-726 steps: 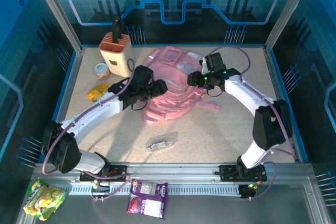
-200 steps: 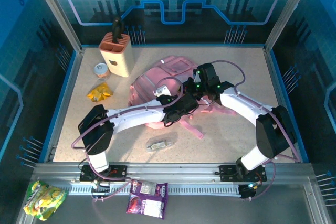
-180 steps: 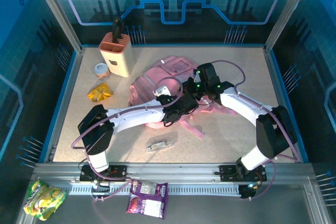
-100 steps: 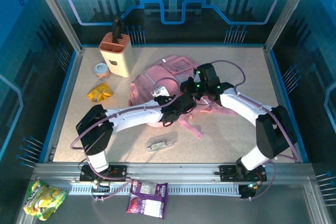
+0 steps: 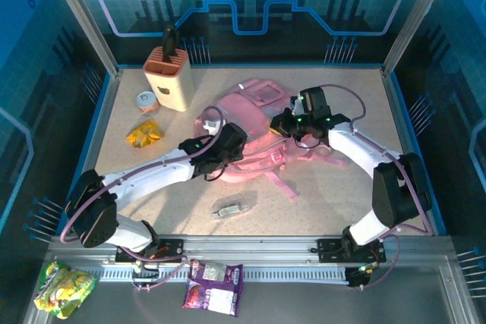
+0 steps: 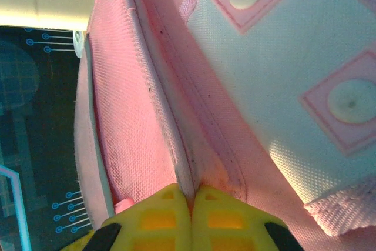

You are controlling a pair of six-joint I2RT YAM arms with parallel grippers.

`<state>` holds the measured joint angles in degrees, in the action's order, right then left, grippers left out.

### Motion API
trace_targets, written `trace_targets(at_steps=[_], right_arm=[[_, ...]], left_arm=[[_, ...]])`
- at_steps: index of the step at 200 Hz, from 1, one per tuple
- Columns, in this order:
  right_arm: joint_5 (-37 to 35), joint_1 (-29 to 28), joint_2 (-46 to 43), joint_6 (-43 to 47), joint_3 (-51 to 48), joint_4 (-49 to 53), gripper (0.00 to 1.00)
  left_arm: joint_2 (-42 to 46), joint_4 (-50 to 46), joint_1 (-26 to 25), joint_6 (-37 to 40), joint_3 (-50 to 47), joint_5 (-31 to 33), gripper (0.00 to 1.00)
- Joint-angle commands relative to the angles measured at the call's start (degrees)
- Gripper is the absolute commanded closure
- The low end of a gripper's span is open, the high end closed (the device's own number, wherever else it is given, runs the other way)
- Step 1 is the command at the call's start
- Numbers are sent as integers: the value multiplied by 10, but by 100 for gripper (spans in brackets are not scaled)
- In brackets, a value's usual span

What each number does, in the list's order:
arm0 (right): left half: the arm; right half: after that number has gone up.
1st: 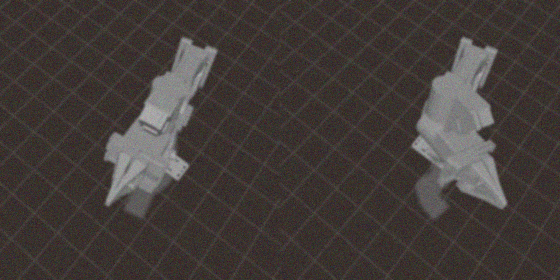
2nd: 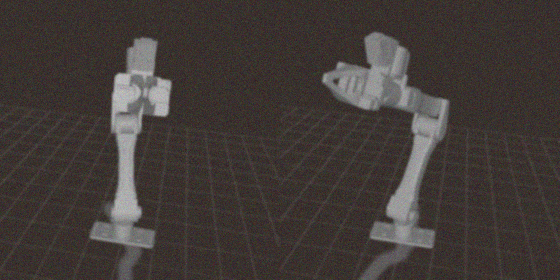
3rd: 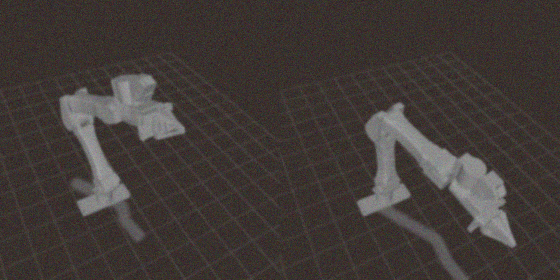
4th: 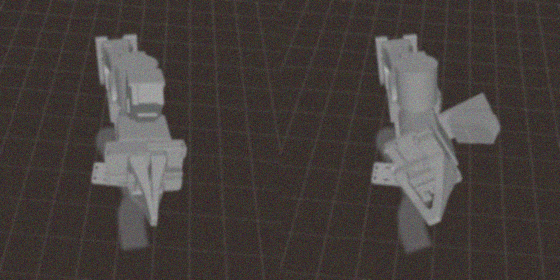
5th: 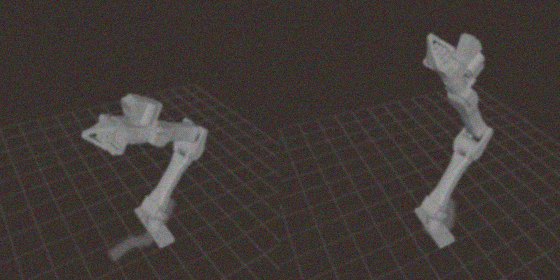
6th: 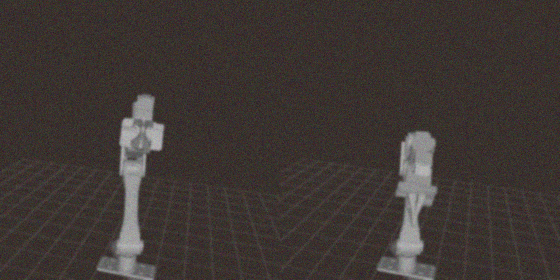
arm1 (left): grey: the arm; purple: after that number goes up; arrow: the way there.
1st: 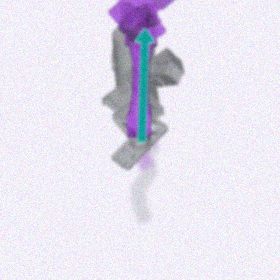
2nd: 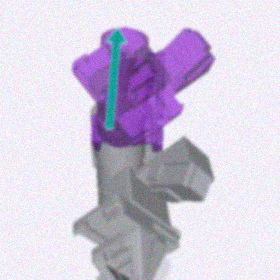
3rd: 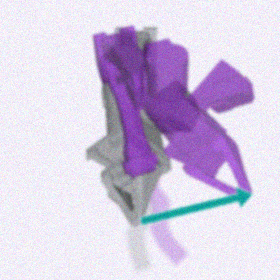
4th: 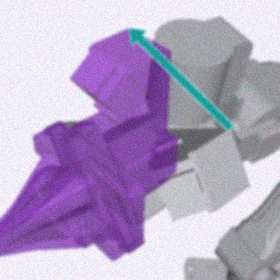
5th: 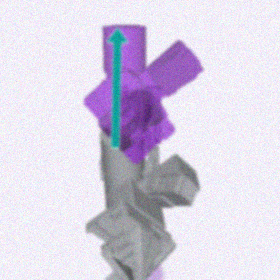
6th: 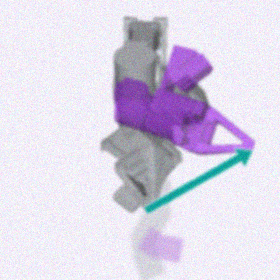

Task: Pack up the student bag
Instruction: Unzip the student bag at the center of the table.

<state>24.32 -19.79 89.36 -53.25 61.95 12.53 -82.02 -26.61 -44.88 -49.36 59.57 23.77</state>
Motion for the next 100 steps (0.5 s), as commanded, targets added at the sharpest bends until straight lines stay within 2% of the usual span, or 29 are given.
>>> trace_targets(at_steps=[1, 11, 23, 37, 43, 57, 61, 66, 77, 100], right_arm=[[-10, 29, 2, 59, 54, 28, 100], [12, 41, 28, 80, 80, 46, 100], [27, 54, 63, 102, 119, 63, 100], [22, 59, 102, 130, 167, 84, 100], [20, 59, 120, 144, 196, 103, 99], [16, 63, 154, 168, 255, 147, 63], [20, 67, 159, 171, 266, 155, 50], [28, 73, 162, 173, 275, 169, 40], [38, 90, 143, 175, 270, 187, 30], [15, 109, 64, 175, 181, 191, 20]], left_arm=[[22, -33, 32, 179, -9, -27, 100], [18, -43, 48, 211, 0, -34, 100], [15, -6, 48, 254, -2, -70, 100], [-6, 37, 44, 251, 9, -150, 100], [-23, 48, 33, 247, 24, -163, 100], [-63, 62, -6, 243, 68, -146, 100], [-75, 68, -14, 240, 81, -150, 100], [-92, 72, -20, 232, 98, -152, 100], [-125, 79, -31, 217, 133, -163, 100], [-188, 66, -51, 200, 201, -138, 100]])
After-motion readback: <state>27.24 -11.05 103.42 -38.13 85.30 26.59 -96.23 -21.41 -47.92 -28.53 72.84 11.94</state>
